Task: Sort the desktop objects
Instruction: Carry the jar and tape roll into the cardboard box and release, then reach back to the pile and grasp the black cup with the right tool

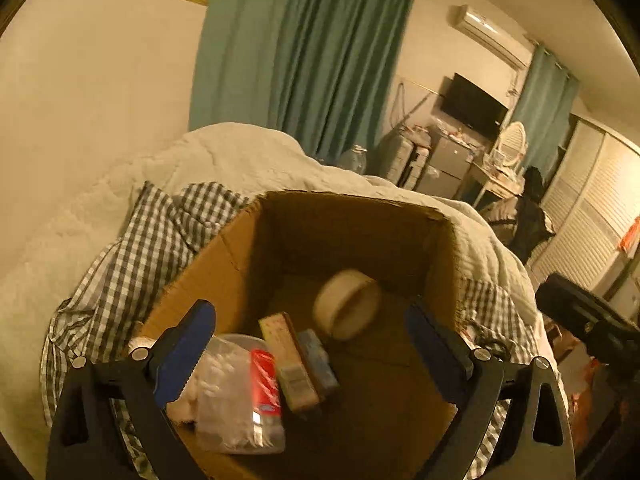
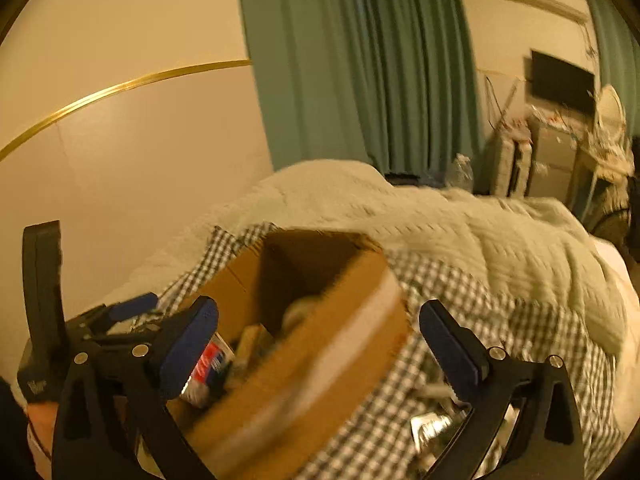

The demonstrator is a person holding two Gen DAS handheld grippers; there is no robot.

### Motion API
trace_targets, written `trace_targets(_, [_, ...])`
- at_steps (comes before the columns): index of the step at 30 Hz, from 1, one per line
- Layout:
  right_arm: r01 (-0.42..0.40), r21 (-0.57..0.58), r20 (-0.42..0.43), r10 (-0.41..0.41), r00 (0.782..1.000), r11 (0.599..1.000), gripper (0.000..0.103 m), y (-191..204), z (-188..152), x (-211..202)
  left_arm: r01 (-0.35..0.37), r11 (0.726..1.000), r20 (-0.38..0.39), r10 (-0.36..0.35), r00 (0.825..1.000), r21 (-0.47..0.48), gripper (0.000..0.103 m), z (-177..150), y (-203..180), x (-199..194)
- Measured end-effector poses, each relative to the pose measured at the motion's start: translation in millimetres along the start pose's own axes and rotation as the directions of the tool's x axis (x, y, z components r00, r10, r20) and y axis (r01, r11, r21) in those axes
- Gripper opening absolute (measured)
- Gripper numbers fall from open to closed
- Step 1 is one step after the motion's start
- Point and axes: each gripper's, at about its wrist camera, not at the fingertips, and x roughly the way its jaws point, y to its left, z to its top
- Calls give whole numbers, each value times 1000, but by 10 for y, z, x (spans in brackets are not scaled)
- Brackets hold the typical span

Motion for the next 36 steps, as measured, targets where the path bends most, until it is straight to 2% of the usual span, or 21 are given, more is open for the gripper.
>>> trace_targets(2, [20, 19, -25, -20, 999, 1000, 101, -171, -43, -61, 10, 1000, -4, -10, 1000, 7, 99, -22, -110, -52])
trace_targets(4, [77, 35, -38, -75, 996, 996, 101, -406, -170, -182, 25, 999, -9, -25, 1000, 22, 99, -50, -274, -89])
trace_targets(8, [171, 60, -49, -168, 985, 983, 101, -835, -430, -391, 101, 991, -18, -100, 995, 93, 99, -145, -841, -211])
trace_targets(11, [238, 106, -58, -233, 971, 965, 101, -1183, -691, -551, 137, 983, -49, -132, 990, 123, 101, -285, -1294, -137])
trace_targets(13, [285, 135, -64, -279, 958, 949, 101, -1386, -872, -606, 134, 982, -73, -125, 990, 132, 101, -429, -1571, 15])
trace_targets(15, [319, 167, -84, -308, 948, 933, 101, -1583, -1045, -606, 101, 986, -76, -91, 993, 136, 101, -608, -1793, 181])
trace_targets(18, [349, 272, -70, -343, 937, 897, 101, -1892, -1343, -664, 50, 988, -88, -38, 995, 143, 101, -897, -1928, 559])
trace_targets(20, [342, 308, -68, -338, 939, 887, 101, -2013, -1474, -663, 35, 987, -121, -16, 992, 159, 101, -1057, -1956, 777])
trace_targets(22, [342, 319, -88, -332, 939, 884, 101, -2089, -1551, -603, 16, 978, -196, 25, 980, 209, 101, -1202, -2012, 1027])
trace_targets(24, [336, 331, -94, -324, 941, 882, 101, -2161, -1601, -559, 2, 970, -223, 54, 973, 243, 100, -1278, -2076, 1175])
trace_targets(26, [319, 349, -93, -306, 947, 881, 100, -2227, -1607, -502, -9, 967, -213, 66, 975, 256, 99, -1297, -2112, 1257])
trace_targets(29, [288, 341, -98, -270, 958, 895, 100, -2287, -1545, -369, 7, 960, -193, 48, 980, 279, 98, -1294, -2182, 1342])
trace_targets(31, [262, 326, -105, -241, 965, 908, 99, -2329, -1458, -254, 9, 957, -204, 53, 977, 290, 94, -1287, -2252, 1450])
trace_targets(33, [236, 328, -111, -210, 971, 915, 98, -2389, -1383, -159, 9, 957, -241, 64, 969, 290, 84, -1312, -2304, 1578])
trace_targets(36, [268, 262, -142, -238, 961, 927, 98, -2462, -1248, 38, 50, 961, -285, 31, 958, 272, 75, -1375, -2312, 1704])
